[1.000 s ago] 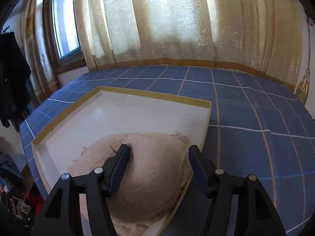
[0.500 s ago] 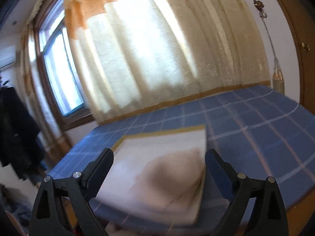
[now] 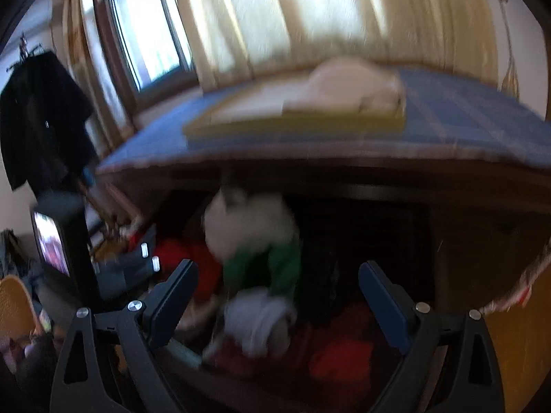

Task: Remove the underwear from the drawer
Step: 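Return the right gripper to the drawer and grasp the grey rolled garment, then carry the grey garment with the right gripper toward the tray box, then lower the grey garment beside the bra and open the right gripper, then reach the right gripper into the drawer and grasp the green-black striped garment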

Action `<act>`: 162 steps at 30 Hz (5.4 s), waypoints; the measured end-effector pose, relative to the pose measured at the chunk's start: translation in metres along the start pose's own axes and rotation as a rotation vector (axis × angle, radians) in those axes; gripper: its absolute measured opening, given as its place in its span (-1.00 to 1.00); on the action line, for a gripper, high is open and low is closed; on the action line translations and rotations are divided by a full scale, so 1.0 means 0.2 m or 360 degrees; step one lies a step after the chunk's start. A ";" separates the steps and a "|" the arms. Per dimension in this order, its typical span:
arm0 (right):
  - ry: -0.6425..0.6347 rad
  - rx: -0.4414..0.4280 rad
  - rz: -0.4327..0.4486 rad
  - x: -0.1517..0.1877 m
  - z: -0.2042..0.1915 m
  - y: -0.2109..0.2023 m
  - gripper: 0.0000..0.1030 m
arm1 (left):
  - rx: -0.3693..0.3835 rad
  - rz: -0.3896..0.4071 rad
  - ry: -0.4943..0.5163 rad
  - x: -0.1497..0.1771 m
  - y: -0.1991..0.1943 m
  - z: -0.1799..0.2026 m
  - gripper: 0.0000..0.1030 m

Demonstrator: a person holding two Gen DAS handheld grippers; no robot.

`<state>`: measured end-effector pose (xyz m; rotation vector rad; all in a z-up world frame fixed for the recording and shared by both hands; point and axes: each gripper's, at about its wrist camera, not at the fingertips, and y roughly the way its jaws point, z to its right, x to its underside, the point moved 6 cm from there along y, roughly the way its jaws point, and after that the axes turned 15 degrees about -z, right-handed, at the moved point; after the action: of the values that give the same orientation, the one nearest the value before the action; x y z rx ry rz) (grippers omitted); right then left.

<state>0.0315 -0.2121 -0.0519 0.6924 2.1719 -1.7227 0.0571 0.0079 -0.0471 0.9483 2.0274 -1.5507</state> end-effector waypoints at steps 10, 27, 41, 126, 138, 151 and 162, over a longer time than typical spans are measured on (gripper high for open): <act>-0.0025 0.0023 -0.0335 0.14 -0.08 0.30 0.85 | 0.0034 0.0005 -0.0022 -0.01 -0.01 -0.01 0.99; -0.0058 0.0114 -0.0587 0.11 -0.14 0.52 0.85 | 0.0021 0.0012 -0.0011 -0.01 -0.01 -0.02 0.99; 0.0072 0.0014 -0.0574 0.14 -0.08 0.51 -0.07 | 0.0020 0.0013 -0.0010 -0.01 -0.01 -0.02 0.99; -0.0385 0.0017 -0.0176 -0.95 0.15 0.32 -0.06 | 0.0037 -0.0014 -0.0008 -0.01 0.03 -0.04 0.99; -0.0260 0.0157 0.0012 -0.97 0.05 0.21 0.38 | 0.0034 -0.0004 -0.0004 0.00 0.03 -0.03 0.99; -0.0060 -0.0015 0.0259 -0.52 0.01 -0.17 0.54 | 0.0021 0.0001 0.0001 0.00 0.02 -0.02 0.99; 0.0112 -0.0010 0.0017 -0.02 0.08 0.02 0.54 | 0.0005 -0.0009 0.0005 -0.01 0.01 0.00 0.99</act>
<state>0.0369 -0.2278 -0.0573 0.7726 2.2147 -1.7105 0.0604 0.0072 -0.0471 0.9478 2.0320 -1.5566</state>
